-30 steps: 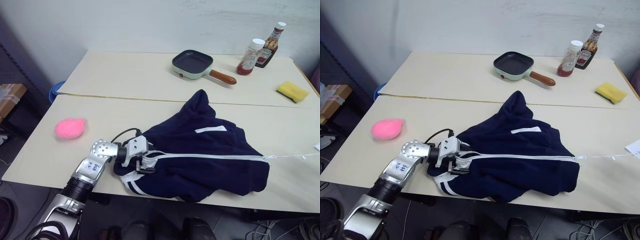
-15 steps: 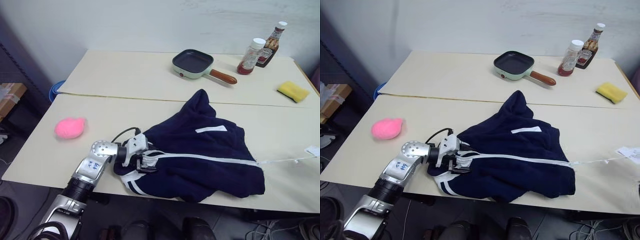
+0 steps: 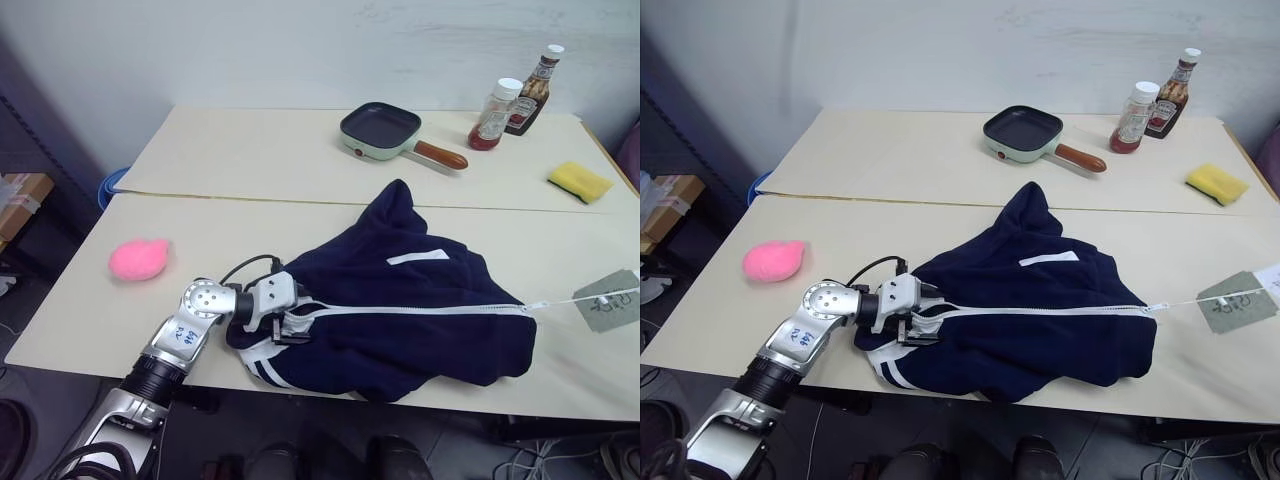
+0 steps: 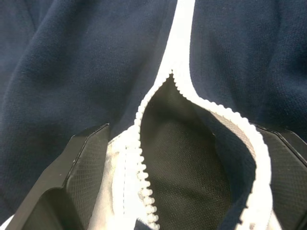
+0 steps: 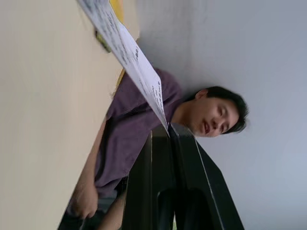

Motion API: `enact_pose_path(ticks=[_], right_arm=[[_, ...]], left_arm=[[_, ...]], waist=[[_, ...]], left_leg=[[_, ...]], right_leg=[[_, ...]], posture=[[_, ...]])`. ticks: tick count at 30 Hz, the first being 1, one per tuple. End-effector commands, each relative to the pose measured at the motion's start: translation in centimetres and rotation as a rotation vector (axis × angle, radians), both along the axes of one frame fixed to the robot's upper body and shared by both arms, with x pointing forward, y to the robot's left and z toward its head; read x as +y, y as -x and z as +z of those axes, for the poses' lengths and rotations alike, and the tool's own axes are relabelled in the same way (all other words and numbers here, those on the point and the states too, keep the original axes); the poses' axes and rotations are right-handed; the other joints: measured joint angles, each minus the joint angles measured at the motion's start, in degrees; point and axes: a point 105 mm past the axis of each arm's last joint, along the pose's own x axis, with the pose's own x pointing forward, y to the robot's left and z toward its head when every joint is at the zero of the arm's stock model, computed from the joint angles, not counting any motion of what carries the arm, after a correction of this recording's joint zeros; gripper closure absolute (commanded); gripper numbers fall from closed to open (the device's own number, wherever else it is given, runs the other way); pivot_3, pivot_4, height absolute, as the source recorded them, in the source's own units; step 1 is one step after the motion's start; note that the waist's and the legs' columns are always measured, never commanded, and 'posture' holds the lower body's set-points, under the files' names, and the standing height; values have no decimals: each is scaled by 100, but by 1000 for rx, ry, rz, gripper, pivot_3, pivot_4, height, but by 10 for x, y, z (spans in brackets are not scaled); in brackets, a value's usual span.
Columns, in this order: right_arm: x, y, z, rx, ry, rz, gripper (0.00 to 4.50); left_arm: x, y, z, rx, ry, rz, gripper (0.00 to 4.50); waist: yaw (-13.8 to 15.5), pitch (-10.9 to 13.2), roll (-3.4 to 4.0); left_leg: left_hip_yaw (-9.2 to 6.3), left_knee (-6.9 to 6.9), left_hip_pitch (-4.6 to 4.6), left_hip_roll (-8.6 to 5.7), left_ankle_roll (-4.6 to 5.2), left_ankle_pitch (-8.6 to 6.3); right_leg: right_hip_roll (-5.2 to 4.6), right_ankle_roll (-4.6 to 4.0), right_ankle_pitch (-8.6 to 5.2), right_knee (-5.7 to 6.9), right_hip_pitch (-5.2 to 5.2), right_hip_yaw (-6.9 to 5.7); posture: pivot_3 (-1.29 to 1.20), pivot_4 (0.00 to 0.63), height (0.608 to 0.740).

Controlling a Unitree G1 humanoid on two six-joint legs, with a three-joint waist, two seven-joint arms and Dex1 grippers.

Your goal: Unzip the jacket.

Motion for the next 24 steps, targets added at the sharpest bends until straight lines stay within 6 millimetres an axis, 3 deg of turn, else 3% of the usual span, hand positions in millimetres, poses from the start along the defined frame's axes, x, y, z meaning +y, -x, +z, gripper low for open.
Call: enact_pose_path(ticks=[1, 6, 11, 16, 19, 22, 24], right_arm=[[-19, 12, 37, -103, 52, -83, 4462], [-32, 18, 36, -114, 41, -126, 4462], [-13, -2, -5, -40, -85, -35, 4462], [25, -10, -46, 34, -396, 145, 4462], [68, -6, -63, 153, -602, 350, 3693], [123, 13, -92, 474, -687, 554, 2789], [137, 16, -100, 550, -676, 582, 2153]], left_arm=[[48, 1, -59, 112, -237, 180, 0], [51, -2, -58, 89, -234, 200, 0], [48, -3, -55, 95, -191, 208, 0], [37, 1, -43, 94, -108, 162, 0], [32, 4, -37, 75, -73, 129, 0], [29, 4, -32, 61, -47, 119, 0], [27, 4, -30, 56, -36, 108, 0]], waist=[[-2, 0, 0], [-29, 0, -1], [-56, 0, -3], [-35, 0, -1], [-26, 1, 0], [-21, 3, -3], [-17, 14, -22]], left_leg=[[0, -1, 0, -2, 1, 0], [-2, -13, 1, -3, -5, 4], [-2, -73, 49, -7, -15, 14], [-1, -82, 72, -6, -16, 17], [-3, -84, 69, -3, -14, 17], [-2, -89, 69, -1, -13, 13], [-2, -94, 70, 6, -13, 8]], right_leg=[[-2, 0, 0, 0, 0, 0], [-4, -1, 0, -5, 5, -3], [-4, -3, 0, -33, 60, -4], [-3, -4, -1, -32, 55, -4], [0, -3, -1, -33, 50, -4], [2, -3, -1, -36, 49, -4], [7, -4, -1, -40, 51, -4]], posture=[[0, 150, 740], [0, 150, 740], [0, 150, 740], [0, 150, 740], [0, 150, 740], [0, 150, 740], [0, 150, 740]])
